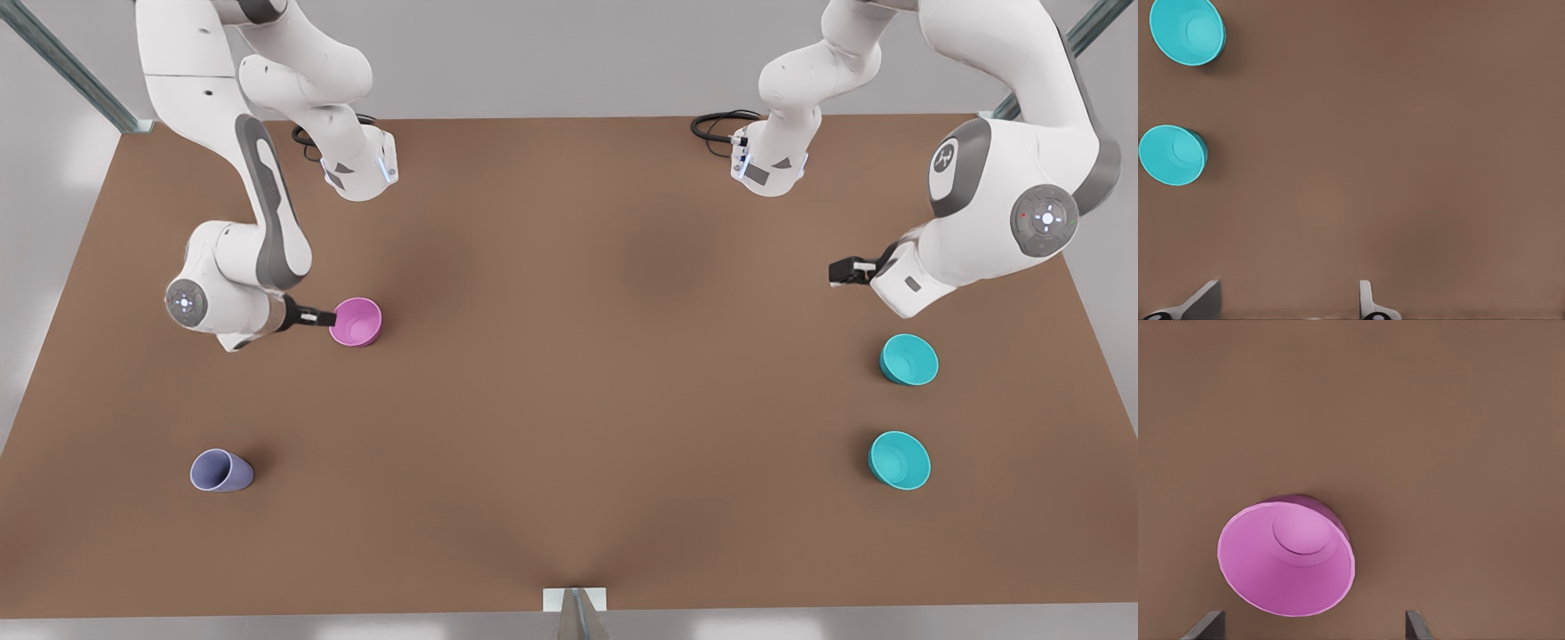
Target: Stack the blue bowl on the pink bowl
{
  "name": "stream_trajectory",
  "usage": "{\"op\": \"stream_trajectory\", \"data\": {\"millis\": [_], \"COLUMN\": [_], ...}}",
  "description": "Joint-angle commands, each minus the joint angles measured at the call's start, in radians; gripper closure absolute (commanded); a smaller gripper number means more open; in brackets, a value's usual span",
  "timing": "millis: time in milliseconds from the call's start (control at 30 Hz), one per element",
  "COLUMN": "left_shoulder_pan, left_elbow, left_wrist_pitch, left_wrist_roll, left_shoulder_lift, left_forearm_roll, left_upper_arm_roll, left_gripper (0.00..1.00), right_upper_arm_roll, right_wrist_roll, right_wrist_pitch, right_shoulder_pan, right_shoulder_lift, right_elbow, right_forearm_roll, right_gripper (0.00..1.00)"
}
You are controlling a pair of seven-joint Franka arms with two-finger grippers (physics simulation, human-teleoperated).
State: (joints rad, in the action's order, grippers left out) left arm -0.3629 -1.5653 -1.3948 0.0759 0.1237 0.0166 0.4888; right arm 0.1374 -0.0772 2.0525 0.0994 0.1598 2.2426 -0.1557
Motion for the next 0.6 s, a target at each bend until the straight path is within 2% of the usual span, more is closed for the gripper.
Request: {"op": "stream_trajectory", "data": {"millis": [0, 267, 567], "left_shoulder_pan": [0.001, -0.002, -0.002], "left_elbow": [0.001, 0.001, 0.031], "left_wrist_pitch": [0.048, 0.1, 0.097], "left_wrist_roll": [0.004, 0.004, 0.007], "left_shoulder_lift": [-0.003, 0.031, 0.044], "left_forearm_roll": [0.002, 0.002, 0.002], "left_upper_arm_roll": [0.002, 0.0, 0.004], "left_gripper": [0.0, 0.0, 0.0], "right_upper_arm_roll": [0.001, -0.004, -0.012], "right_wrist_roll": [-0.087, -0.078, -0.069], "right_wrist_pitch": [0.195, 0.23, 0.239], "right_shoulder_pan": [-0.009, -0.012, 0.005], "right_shoulder_lift": [0.01, -0.023, 0.118], "right_elbow": [0.025, 0.134, 0.089], "right_forearm_roll": [-0.004, -0.004, -0.067], "right_gripper": [0.0, 0.0, 0.0]}}
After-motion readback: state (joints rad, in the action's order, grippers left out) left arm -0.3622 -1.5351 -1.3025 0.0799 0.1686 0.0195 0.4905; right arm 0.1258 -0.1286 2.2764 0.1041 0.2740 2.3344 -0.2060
